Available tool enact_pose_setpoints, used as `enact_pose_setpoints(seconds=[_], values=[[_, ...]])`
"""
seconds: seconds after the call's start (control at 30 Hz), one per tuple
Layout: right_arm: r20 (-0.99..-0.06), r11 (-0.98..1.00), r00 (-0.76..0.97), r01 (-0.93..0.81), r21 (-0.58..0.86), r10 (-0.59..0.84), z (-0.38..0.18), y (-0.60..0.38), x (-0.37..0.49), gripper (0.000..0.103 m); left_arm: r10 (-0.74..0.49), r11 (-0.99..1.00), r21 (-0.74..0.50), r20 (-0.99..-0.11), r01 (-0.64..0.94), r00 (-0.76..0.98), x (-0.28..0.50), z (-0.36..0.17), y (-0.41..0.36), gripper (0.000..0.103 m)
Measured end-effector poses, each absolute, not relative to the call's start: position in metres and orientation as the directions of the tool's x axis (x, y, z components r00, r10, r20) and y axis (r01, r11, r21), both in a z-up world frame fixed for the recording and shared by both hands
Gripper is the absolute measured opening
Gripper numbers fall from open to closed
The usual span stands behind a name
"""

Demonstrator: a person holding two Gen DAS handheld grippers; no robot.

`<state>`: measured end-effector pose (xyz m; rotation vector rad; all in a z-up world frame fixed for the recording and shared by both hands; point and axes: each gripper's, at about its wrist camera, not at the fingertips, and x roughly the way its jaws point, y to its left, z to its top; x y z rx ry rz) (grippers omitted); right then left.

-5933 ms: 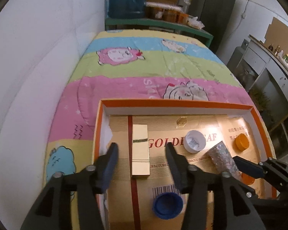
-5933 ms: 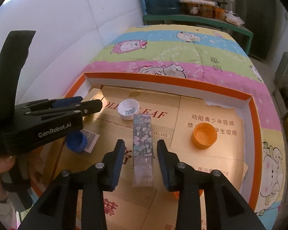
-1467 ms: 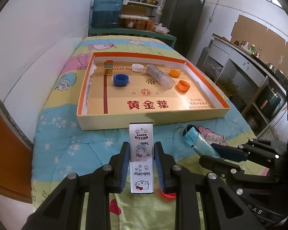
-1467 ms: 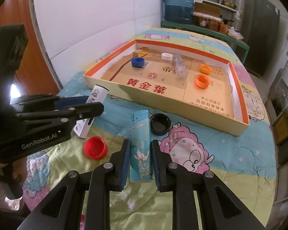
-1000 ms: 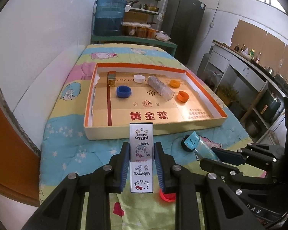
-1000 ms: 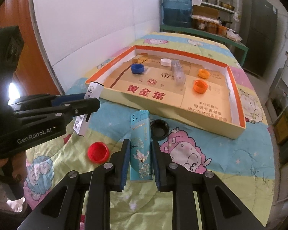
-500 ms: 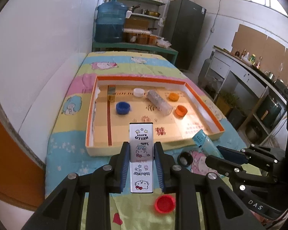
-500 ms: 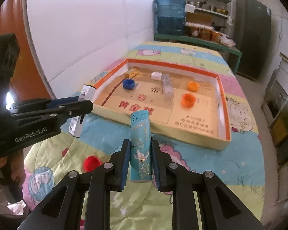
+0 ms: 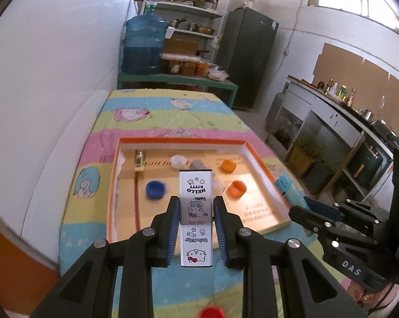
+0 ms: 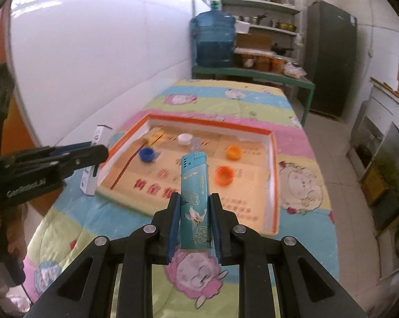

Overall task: Organize rigid objects
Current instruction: 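Carry the Hello Kitty box and blue lighter over the cardboard tray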

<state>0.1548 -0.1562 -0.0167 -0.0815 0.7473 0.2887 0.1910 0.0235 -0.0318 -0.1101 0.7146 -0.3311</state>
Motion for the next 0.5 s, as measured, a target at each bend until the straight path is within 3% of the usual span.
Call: enact_pose_setpoints(seconds=[0.5], values=[[-0.741, 0.989, 0.659, -0.146, 0.04, 0.127, -0.03, -0.188, 0.22, 0.022, -0.362, 0.932, -0.245, -0.641, 0.267, 0.676, 0.25, -0.029, -0.004, 0.026]])
